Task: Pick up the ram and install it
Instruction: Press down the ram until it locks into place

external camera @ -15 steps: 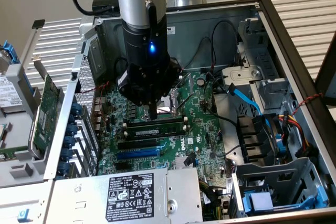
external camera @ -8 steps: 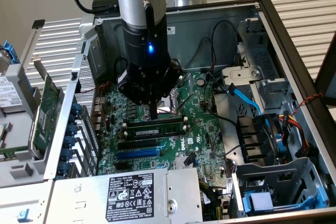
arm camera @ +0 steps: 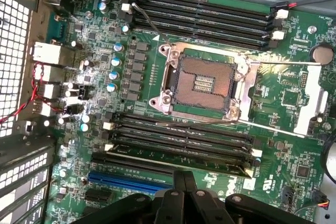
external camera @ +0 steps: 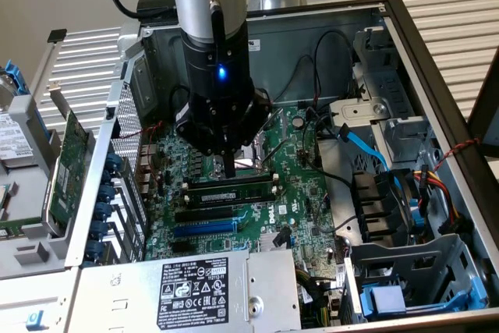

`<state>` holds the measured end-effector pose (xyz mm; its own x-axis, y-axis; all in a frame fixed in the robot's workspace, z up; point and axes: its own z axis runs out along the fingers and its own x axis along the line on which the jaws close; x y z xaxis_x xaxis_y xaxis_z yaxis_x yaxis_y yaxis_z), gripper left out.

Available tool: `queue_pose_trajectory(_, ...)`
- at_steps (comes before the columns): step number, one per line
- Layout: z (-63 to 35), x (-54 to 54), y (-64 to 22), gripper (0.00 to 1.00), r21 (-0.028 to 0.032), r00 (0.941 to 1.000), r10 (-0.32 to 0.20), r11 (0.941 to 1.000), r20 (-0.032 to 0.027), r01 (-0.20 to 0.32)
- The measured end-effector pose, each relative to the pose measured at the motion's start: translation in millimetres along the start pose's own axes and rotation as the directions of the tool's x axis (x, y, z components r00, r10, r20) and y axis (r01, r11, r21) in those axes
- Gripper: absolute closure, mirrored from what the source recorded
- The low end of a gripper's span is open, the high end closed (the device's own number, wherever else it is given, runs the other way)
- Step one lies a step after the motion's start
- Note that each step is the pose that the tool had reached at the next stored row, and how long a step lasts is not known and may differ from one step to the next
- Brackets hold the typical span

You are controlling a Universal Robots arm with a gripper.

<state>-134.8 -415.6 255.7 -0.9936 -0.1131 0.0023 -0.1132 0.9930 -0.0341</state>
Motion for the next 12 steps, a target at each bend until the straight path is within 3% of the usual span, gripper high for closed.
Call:
queue_pose_trajectory(7, 0.0, 0.0, 0.0, 0.89, 0.0016, 0.9978, 0.066, 0.9978, 0.0077, -0.066)
queue_pose_trajectory(12, 0.0, 0.0, 0.0, 0.89, 0.0017, 0.9947, 0.102, 0.9947, 0.0084, -0.102)
